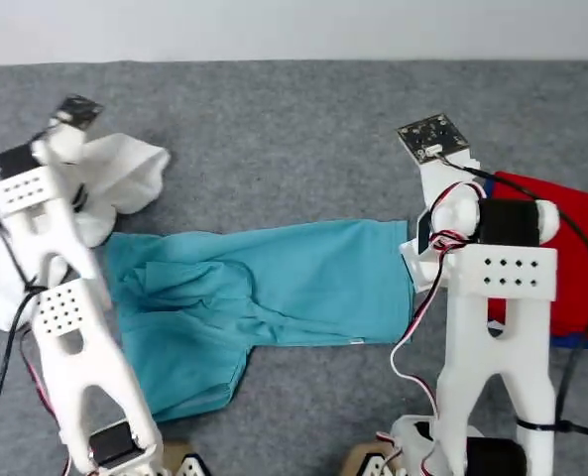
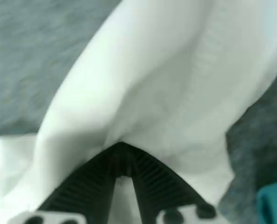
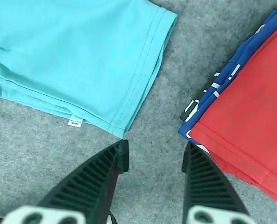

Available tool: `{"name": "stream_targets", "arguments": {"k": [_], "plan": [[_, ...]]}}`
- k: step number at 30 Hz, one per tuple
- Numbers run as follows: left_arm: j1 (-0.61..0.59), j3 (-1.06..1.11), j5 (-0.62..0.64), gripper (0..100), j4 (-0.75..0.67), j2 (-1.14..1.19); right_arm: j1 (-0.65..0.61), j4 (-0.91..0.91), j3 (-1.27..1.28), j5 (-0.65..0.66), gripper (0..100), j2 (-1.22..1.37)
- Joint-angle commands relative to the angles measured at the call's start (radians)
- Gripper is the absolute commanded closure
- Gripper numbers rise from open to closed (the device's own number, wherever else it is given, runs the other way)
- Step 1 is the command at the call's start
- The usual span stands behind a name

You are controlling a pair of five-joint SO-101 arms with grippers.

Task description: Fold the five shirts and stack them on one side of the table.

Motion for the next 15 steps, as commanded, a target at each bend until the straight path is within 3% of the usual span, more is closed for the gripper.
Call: {"name": "stream_targets", "arguments": {"k": [1, 4, 9, 15], "plan": [[-0.012, -0.166, -0.005, 99, 0.077, -0.015, 0.005, -0.002, -0.025, 0.011, 80.1, -0.004], [-0.011, -0.248, 0.025, 99, 0.075, -0.028, 0.004, -0.002, -0.025, 0.009, 80.1, -0.004], [0.032, -0.136, 0.029, 99, 0.077, -0.203, -0.051, 0.001, -0.025, 0.006, 80.1, -0.004], [0.132, 0.226, 0.029, 99, 0.077, -0.512, -0.177, -0.025, -0.018, 0.005, 80.1, 0.016]]}}
